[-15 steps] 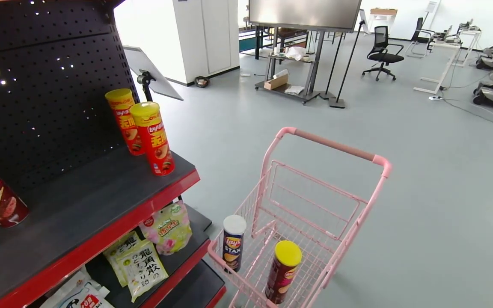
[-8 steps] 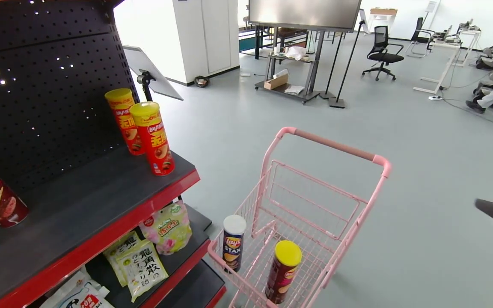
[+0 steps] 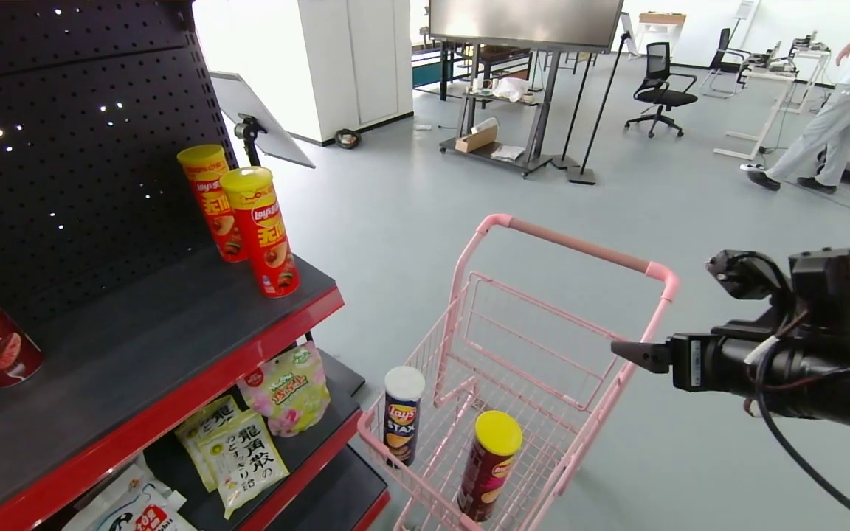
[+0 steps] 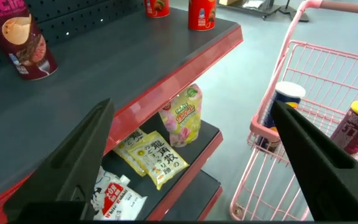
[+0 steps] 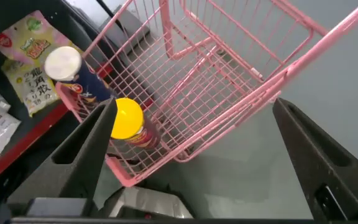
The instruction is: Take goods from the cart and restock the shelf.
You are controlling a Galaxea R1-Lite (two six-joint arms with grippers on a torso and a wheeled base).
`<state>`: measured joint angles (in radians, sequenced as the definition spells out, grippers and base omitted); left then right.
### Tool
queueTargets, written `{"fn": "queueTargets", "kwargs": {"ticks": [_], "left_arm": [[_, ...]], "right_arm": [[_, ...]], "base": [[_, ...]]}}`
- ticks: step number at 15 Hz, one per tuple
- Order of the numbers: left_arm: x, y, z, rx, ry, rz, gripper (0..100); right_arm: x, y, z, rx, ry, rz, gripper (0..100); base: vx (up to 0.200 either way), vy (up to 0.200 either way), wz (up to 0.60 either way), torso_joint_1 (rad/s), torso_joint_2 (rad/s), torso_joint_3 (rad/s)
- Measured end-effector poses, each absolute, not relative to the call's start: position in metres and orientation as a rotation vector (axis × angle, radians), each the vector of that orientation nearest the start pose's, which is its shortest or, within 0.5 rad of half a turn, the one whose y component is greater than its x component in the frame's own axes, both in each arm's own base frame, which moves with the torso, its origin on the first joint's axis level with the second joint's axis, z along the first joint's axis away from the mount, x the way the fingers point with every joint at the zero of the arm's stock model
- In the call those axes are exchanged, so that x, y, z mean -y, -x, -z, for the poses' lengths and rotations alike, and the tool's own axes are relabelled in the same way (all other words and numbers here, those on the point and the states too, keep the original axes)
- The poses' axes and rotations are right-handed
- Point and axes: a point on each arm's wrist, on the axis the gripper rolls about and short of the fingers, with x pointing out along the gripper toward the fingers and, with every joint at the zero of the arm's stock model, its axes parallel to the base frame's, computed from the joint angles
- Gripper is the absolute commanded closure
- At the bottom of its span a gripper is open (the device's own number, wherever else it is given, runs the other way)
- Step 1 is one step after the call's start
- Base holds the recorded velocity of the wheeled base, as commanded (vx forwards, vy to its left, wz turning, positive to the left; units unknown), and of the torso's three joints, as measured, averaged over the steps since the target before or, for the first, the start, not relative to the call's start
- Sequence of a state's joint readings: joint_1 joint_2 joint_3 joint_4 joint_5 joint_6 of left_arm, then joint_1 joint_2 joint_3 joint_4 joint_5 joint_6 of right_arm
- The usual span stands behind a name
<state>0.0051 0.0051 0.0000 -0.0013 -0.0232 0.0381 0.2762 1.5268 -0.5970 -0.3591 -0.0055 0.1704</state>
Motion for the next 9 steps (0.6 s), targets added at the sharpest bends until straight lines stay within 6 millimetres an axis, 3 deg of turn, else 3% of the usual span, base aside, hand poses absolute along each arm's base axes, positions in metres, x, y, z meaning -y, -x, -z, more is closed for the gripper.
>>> {"fn": "queueTargets", "kwargs": {"ticks": [4,9], "left_arm": [[0.001,0.022,-0.076,-0.003,-0.038,0.019,0],[0.001,0.022,-0.076,-0.003,-0.038,0.02,0]], "right_arm": [[-0.086,-0.25,-0.115,-0.57,-0.066,-0.273,0],[-0.121,-0.242,-0.09,-0.596,-0.021,-0.395,0]], "base": [[0.0,0.0,0.0,-0.144,0.35,0.199],[0.0,0.0,0.0,-0.151,0.36,0.205]]}}
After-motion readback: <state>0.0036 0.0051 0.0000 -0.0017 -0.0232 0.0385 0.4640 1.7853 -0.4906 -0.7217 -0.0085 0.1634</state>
